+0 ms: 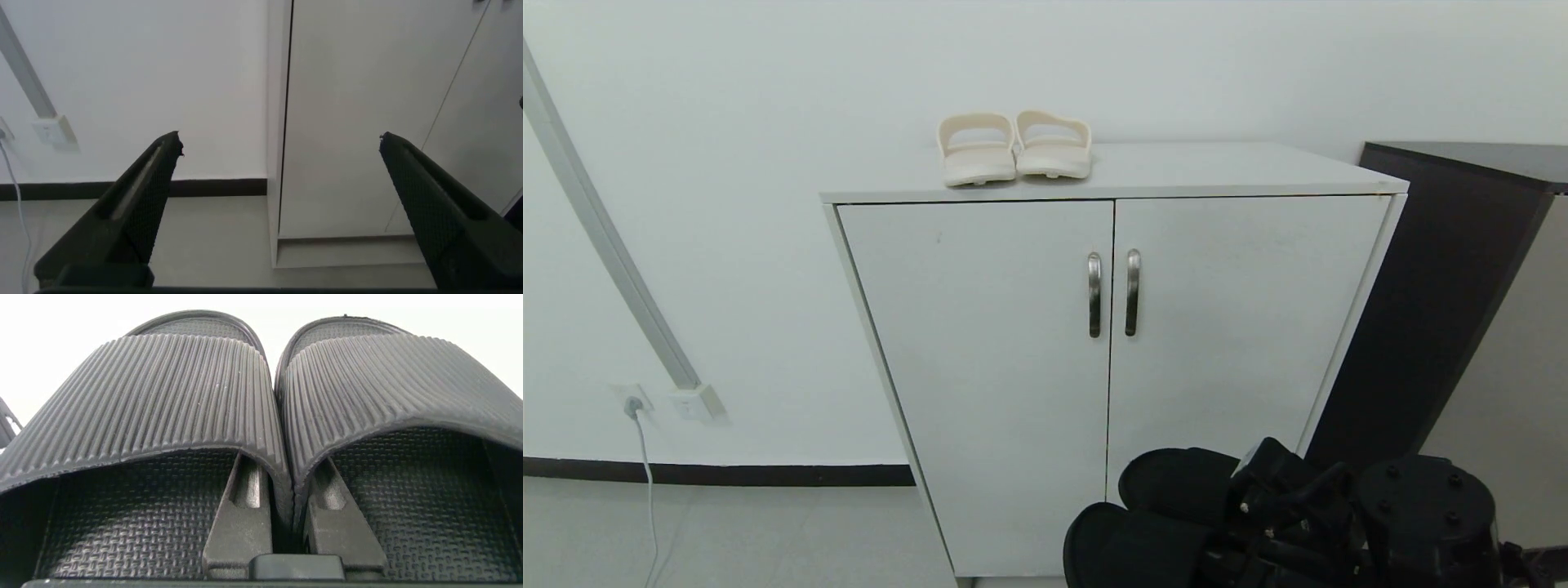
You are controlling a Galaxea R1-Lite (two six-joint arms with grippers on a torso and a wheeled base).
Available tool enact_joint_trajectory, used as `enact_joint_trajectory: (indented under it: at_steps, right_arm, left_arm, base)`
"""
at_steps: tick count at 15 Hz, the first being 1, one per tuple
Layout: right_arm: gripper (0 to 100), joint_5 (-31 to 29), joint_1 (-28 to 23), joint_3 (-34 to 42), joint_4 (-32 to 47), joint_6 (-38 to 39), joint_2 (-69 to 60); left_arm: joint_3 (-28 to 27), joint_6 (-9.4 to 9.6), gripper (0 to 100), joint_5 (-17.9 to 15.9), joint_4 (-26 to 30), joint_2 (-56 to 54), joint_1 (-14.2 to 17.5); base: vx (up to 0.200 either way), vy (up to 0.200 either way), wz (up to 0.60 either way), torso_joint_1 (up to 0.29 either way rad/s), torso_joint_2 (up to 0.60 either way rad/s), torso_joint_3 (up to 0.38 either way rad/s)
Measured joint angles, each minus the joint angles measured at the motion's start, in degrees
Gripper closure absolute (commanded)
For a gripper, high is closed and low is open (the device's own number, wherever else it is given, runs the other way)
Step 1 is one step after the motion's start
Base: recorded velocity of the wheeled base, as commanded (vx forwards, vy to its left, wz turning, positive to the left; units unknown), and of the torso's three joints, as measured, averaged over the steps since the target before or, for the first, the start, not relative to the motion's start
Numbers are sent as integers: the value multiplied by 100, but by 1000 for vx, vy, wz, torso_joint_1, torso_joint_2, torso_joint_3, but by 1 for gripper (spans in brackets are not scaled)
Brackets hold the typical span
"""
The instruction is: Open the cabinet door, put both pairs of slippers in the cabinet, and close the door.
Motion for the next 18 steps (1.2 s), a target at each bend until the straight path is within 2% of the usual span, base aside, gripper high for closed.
enact_joint_trajectory:
  at_steps: [9, 10, 12, 14, 15, 18]
  right_arm:
    - [100, -9, -7, 94, -334, 2, 20]
    - [100, 0, -11, 113, -339, 2, 20]
    - [100, 2, -21, 116, -356, 0, 23]
    - [100, 11, -18, 135, -347, -4, 30]
    - [100, 10, -16, 145, -350, -4, 28]
    - [100, 0, -16, 151, -347, -9, 26]
  left_arm:
    - [-29, 68, 0, -50, -16, 17, -2]
    - [-99, 46, 0, -71, -11, 21, 0]
    - [-416, -157, 0, -172, -9, 123, -45]
    - [-717, -294, 0, -432, -13, 418, -112]
    - [-846, -322, 0, -667, -62, 701, -139]
    - [-1198, -363, 0, -1740, -647, 1813, -197]
  base:
    - [0, 0, 0, -9, 37, 39]
    - [0, 0, 0, 0, 0, 0]
    - [0, 0, 0, 0, 0, 0]
    - [0, 0, 0, 0, 0, 0]
    - [0, 0, 0, 0, 0, 0]
    - [0, 0, 0, 0, 0, 0]
